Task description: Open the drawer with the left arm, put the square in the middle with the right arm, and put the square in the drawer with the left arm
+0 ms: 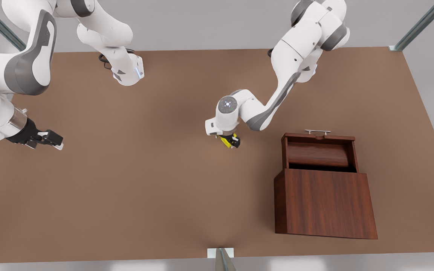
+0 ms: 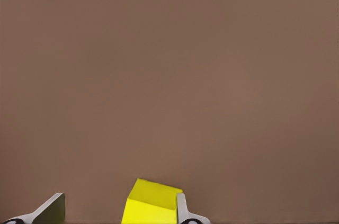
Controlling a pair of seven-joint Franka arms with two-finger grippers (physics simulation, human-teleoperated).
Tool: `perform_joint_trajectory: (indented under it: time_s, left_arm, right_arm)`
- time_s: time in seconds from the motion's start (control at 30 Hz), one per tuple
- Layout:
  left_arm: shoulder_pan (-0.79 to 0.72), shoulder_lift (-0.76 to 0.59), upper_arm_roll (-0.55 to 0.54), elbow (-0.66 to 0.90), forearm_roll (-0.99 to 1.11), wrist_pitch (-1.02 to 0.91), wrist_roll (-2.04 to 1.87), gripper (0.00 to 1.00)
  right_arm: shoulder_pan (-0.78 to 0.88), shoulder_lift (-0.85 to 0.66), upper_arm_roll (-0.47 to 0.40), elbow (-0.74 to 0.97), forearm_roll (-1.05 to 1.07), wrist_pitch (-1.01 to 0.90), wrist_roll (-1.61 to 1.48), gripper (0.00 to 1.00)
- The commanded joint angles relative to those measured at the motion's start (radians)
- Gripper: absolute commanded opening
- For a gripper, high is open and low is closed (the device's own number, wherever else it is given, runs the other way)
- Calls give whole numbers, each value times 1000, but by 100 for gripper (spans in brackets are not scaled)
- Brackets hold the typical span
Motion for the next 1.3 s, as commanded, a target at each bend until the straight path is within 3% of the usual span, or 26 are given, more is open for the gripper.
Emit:
perform_joint_trajectory:
  time_s: [0.0,0.23,0.37,1.1,1.13,1.17,1.27]
  left_arm:
    - [0,5,-2,0,69,2,1,100]
    - [-31,65,-2,-40,109,82,-3,100]
    - [-35,42,2,-143,127,149,-11,100]
    - [-35,-3,14,-276,176,221,-20,100]
    - [-35,-3,17,-276,176,223,-22,94]
    - [-35,-3,17,-276,176,223,-43,78]
    - [-35,-1,17,-276,176,223,-52,67]
  right_arm:
    - [0,0,0,0,0,1,-1,100]
    - [2,0,0,0,-2,0,-2,100]
    - [0,-3,0,0,-2,0,-2,100]
    - [-4,-3,0,2,-3,1,-2,100]
    - [-4,-3,-2,2,-3,1,-2,100]
    - [-4,-3,-2,2,-3,1,-2,100]
    - [-4,-3,-2,2,-3,1,-2,100]
